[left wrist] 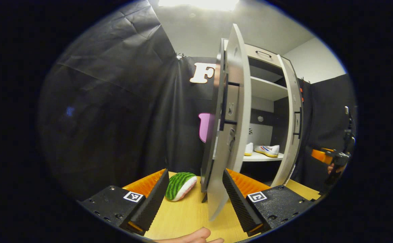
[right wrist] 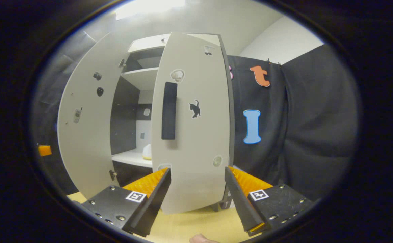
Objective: Grab one shoe with the right hand and put it into the shoe cabinet, grab the other shoe with the left hand and put it into the shoe cabinet; then close the right door with the right hand and the left door with the left hand.
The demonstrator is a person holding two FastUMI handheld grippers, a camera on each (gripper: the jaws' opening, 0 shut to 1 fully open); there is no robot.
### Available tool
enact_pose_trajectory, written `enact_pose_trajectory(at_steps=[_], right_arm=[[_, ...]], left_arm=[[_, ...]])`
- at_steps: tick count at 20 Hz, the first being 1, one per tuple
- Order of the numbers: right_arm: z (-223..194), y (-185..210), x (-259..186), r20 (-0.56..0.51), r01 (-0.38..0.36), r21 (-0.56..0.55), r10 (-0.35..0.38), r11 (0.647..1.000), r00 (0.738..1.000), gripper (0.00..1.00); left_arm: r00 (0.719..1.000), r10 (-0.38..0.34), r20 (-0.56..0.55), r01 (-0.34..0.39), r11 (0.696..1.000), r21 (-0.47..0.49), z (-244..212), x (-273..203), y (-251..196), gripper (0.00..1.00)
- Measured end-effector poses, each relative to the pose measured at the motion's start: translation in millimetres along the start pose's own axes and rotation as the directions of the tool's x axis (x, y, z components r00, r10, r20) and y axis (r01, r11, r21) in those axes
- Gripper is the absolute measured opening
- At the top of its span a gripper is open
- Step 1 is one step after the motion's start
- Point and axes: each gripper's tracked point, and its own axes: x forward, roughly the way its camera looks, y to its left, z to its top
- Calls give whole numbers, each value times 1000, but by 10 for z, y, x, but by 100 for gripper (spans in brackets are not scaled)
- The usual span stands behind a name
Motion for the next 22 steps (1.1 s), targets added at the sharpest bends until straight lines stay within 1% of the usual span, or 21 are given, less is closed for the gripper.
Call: enact_pose_trajectory(at_steps=[1,5,6,7,8,9,10,11,12,13,14,15,16,19,20,21,22], right_arm=[[-99,-28,-115,-6,-7,13,7,1000,1000,94],[-543,-200,-509,-56,-10,73,14,997,998,95],[-638,-262,-573,-70,-1,90,7,996,998,93],[-723,-305,-630,-84,2,97,6,995,996,93],[-792,-328,-682,-94,-1,99,10,995,996,95],[-831,-342,-720,-101,-9,97,18,995,995,95],[-860,-339,-761,-102,-18,91,28,996,994,95],[-842,-334,-748,-106,-28,78,36,997,994,95],[-817,-338,-766,-92,-26,76,33,997,995,93],[-761,-349,-770,-74,-24,79,30,997,997,95],[-729,-364,-808,-63,-32,88,37,996,997,95],[-713,-340,-831,-58,-48,98,54,994,997,96],[-696,-313,-843,-54,-60,104,66,993,996,95],[-673,-390,-867,-51,-46,106,52,993,997,95],[-664,-406,-883,-50,-39,112,45,993,998,95],[-635,-420,-901,-43,-36,117,41,992,998,95],[-610,-426,-920,-37,-32,119,37,992,999,95]], left_arm=[[1000,9,4,-9,1000,7,70,114,24,96],[998,56,38,-57,998,39,399,481,155,96],[998,48,38,-50,997,57,462,562,134,99],[998,49,33,-51,996,67,495,619,128,96],[999,41,33,-43,996,76,548,683,90,96],[999,31,28,-33,996,79,586,737,31,96],[999,45,21,-47,996,82,599,776,37,96],[997,80,21,-81,992,91,641,827,75,93],[994,110,25,-112,988,106,685,874,130,91],[992,125,28,-127,986,112,730,906,179,94],[991,132,31,-135,985,107,772,932,195,92],[991,128,30,-130,987,94,810,951,171,95],[992,123,24,-125,988,86,834,961,144,95],[994,113,5,-113,990,89,789,973,132,93],[993,117,0,-116,990,83,795,965,127,86],[993,122,-5,-121,989,80,791,951,114,91],[993,120,-7,-119,990,80,808,949,102,90]])
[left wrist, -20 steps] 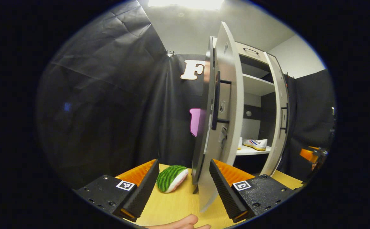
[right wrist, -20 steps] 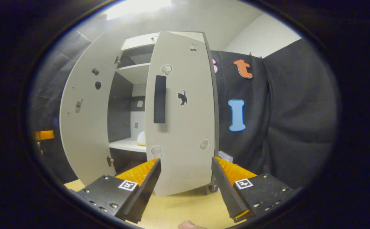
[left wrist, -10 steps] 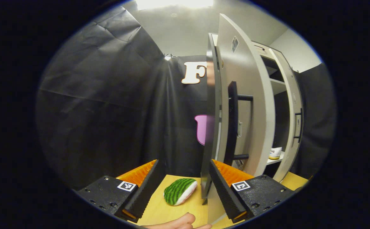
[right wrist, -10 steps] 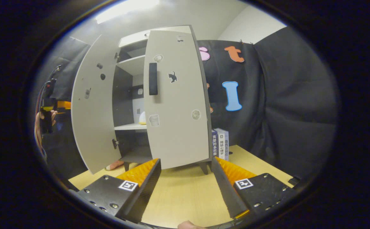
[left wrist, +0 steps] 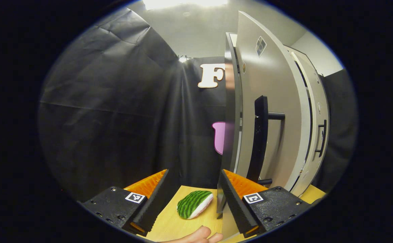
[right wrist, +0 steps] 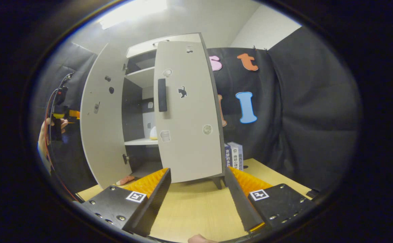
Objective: Grab one shoe with the right hand and put it into the shoe cabinet, grab the other shoe with the left hand and put it into the shoe cabinet; then close the right door with the right hand and the left door with the left hand.
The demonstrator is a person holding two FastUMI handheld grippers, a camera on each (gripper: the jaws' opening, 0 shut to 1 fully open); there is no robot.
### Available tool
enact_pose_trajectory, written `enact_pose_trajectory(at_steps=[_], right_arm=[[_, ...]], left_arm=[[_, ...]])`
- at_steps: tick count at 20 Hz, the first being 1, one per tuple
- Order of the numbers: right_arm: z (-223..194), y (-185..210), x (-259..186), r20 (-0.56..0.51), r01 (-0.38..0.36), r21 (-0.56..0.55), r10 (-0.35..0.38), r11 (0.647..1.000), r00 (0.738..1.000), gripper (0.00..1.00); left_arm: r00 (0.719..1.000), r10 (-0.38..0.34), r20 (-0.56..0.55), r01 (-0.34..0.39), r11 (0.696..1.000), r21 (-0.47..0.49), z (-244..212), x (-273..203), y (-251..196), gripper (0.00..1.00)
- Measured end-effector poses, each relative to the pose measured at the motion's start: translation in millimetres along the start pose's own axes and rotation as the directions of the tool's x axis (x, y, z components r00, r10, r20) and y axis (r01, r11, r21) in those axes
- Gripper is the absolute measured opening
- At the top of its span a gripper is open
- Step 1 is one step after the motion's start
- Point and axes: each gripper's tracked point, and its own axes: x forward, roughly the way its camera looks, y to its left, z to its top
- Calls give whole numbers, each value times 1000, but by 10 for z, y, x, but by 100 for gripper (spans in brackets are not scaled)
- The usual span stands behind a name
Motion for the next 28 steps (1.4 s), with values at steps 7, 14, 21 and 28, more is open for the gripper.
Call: enact_pose_trajectory(at_steps=[7,14,21,28], right_arm=[[5,-23,-27,-1,15,6,-15,1000,1000,95],[-21,-18,-33,-7,19,-17,-20,1000,1000,95],[20,-132,-65,-1,43,-13,-43,999,999,93],[99,-248,-117,22,72,-6,-72,997,997,95]], left_arm=[[999,-53,0,53,996,-69,40,3,-92,89],[987,-155,-31,152,985,-87,19,-14,-518,90],[989,-150,-1,148,981,-121,98,48,-669,89],[985,-169,-22,165,978,-131,48,201,-1010,90]])
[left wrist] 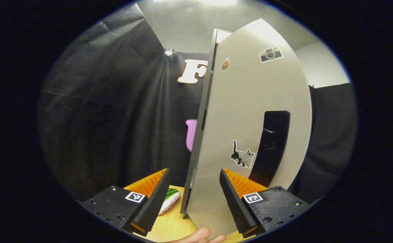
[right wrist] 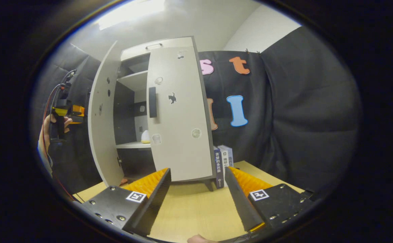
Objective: Grab one shoe with the right hand and put it into the shoe cabinet, grab the other shoe with the left hand and put it into the shoe cabinet; then close the right door with the right hand and the left door with the left hand.
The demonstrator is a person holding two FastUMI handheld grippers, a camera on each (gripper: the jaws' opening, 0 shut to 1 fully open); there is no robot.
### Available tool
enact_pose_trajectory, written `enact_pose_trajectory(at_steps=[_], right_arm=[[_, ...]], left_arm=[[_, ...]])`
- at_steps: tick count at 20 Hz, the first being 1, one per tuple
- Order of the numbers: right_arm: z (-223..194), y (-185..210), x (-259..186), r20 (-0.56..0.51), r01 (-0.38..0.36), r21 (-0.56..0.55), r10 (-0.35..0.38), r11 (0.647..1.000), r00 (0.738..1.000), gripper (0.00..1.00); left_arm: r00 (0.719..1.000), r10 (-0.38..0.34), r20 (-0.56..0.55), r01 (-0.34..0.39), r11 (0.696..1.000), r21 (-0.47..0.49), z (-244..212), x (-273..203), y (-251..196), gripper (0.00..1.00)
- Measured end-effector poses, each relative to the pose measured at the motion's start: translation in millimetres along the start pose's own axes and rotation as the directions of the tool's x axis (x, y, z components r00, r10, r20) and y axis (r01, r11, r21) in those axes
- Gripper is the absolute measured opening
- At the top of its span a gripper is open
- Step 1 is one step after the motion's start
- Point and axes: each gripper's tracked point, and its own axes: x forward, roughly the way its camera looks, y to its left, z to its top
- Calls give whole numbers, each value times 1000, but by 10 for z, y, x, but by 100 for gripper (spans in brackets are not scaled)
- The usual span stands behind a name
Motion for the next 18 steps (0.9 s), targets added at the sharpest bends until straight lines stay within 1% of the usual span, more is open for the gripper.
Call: enact_pose_trajectory(at_steps=[1,2,6,7,8,9,12,16,17,18], right_arm=[[24,-16,-10,5,5,0,-5,1000,1000,95],[32,-19,-21,8,8,0,-8,1000,1000,93],[77,-57,-53,23,18,-4,-18,1000,1000,93],[99,-76,-56,28,24,-5,-24,1000,999,95],[102,-87,-66,32,30,-6,-30,1000,999,95],[118,-96,-71,37,33,-9,-33,999,999,95],[163,-87,-94,54,28,-8,-28,1000,998,95],[194,-37,-110,67,7,-11,-6,1000,998,95],[207,-29,-117,72,6,-17,-4,1000,997,93],[216,-10,-118,77,4,-25,-2,1000,997,95]], left_arm=[[1000,-7,-2,7,1000,-1,-2,28,-60,90],[1000,-21,-8,21,1000,0,-34,52,-137,90],[997,-66,-32,67,998,22,-167,229,-505,90],[996,-81,-42,81,997,18,-248,258,-616,90],[993,-100,-62,101,995,13,-334,272,-744,85],[991,-106,-76,108,994,15,-402,215,-758,90],[992,-112,-63,115,992,45,-525,94,-937,90],[989,-133,-57,136,989,54,-651,-53,-1200,89],[989,-138,-57,142,987,69,-706,-118,-1254,95],[990,-133,-51,137,987,90,-752,-193,-1283,95]])
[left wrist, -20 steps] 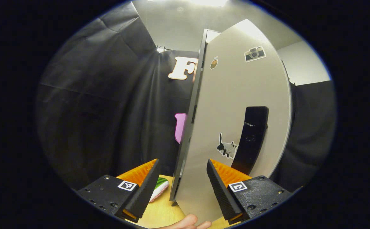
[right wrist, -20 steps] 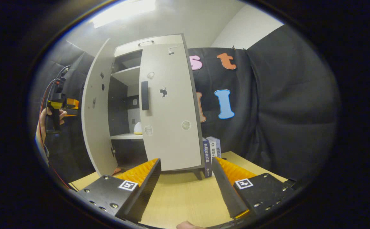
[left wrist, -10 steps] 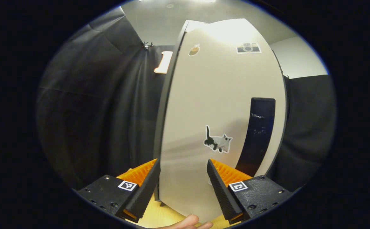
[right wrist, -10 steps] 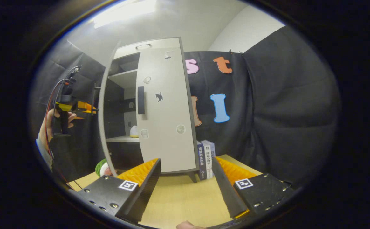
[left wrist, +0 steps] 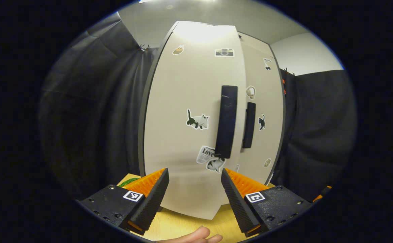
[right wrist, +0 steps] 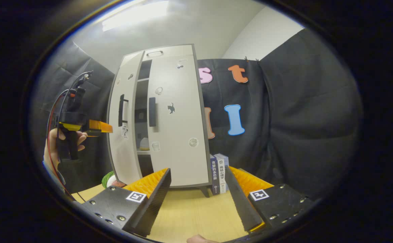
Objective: Grab one shoe with the right hand and put it into the shoe cabinet, grab the other shoe with the left hand and put it into the shoe cabinet; then close the right door with the right hand and the left door with the left hand.
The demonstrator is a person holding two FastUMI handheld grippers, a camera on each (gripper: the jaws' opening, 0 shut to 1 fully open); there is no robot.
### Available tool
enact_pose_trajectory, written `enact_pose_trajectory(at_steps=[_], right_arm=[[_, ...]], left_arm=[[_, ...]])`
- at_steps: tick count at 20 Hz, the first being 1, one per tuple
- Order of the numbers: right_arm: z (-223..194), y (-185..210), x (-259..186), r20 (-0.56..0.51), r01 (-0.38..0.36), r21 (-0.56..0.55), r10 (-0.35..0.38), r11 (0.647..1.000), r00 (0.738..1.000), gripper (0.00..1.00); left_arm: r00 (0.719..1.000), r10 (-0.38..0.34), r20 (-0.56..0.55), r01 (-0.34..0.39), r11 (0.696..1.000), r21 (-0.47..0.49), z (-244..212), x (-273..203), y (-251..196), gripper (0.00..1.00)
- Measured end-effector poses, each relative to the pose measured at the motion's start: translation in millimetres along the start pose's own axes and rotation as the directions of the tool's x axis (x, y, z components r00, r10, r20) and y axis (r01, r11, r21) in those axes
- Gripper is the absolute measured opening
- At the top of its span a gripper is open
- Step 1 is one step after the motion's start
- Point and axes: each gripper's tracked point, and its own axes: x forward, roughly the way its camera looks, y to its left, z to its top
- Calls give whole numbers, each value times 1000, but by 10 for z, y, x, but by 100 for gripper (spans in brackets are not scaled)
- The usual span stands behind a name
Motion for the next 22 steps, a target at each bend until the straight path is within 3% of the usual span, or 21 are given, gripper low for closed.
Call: enact_pose_trajectory(at_steps=[3,8,13,16,22], right_arm=[[-19,60,-6,-2,-10,-15,10,1000,1000,93],[56,211,-91,23,-39,-33,40,999,999,95],[90,359,-166,38,-73,-46,75,996,996,96],[125,448,-214,53,-91,-54,94,994,994,96],[98,563,-235,55,-114,-60,117,992,992,96]], left_arm=[[1000,21,14,-21,998,64,-128,-230,-105,95],[1000,-3,17,1,991,135,-310,-662,-325,96],[995,-58,-86,68,991,115,-811,-1132,-497,95],[998,-26,-51,32,993,111,-883,-1322,-360,98],[996,-1,88,-12,990,143,-513,-1653,-319,97]])
